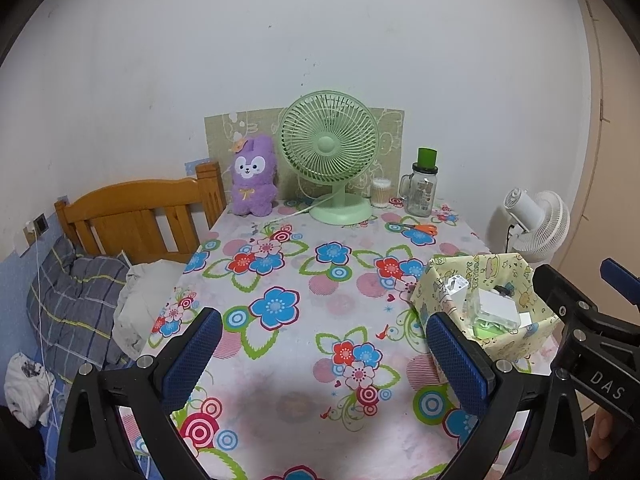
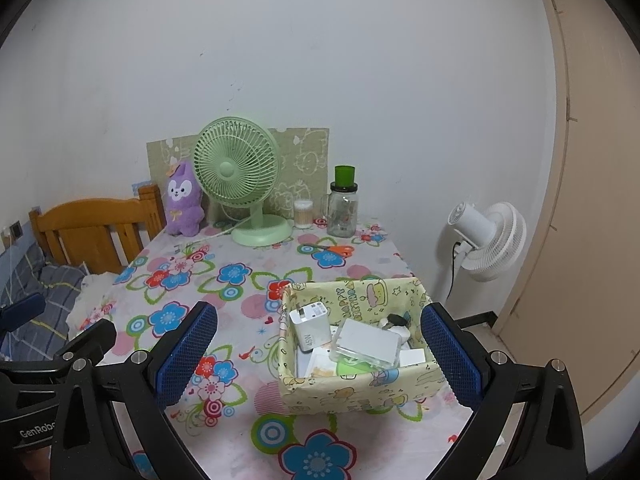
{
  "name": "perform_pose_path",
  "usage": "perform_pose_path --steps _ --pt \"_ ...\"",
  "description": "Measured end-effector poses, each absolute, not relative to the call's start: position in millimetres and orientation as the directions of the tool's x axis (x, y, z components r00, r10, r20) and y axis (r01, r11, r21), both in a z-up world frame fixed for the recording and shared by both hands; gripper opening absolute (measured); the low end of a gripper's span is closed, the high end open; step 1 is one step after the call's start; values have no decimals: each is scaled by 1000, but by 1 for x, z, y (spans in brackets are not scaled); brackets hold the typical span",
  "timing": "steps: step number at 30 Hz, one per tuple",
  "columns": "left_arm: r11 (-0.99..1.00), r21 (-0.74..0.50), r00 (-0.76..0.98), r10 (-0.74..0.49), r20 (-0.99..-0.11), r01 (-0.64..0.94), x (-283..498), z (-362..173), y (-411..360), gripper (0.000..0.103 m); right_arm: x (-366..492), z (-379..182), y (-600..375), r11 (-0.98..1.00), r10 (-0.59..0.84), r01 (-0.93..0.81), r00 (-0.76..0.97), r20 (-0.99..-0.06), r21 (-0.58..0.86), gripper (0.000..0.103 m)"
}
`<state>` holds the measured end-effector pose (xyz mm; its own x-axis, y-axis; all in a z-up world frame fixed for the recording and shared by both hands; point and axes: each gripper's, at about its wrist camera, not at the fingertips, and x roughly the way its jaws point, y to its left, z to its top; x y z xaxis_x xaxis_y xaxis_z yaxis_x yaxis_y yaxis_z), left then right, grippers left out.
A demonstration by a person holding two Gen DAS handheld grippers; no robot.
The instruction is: Organize rigid objects
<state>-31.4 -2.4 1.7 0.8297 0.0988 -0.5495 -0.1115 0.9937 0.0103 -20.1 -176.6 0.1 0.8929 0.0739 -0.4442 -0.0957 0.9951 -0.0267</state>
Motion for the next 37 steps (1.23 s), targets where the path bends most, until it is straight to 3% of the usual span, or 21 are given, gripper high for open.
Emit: perform_pose_path --steps 37 --pt "993 11 832 104 -544 -117 -33 0 -2 103 -19 -1 -178 995 79 -98 892 -446 -18 103"
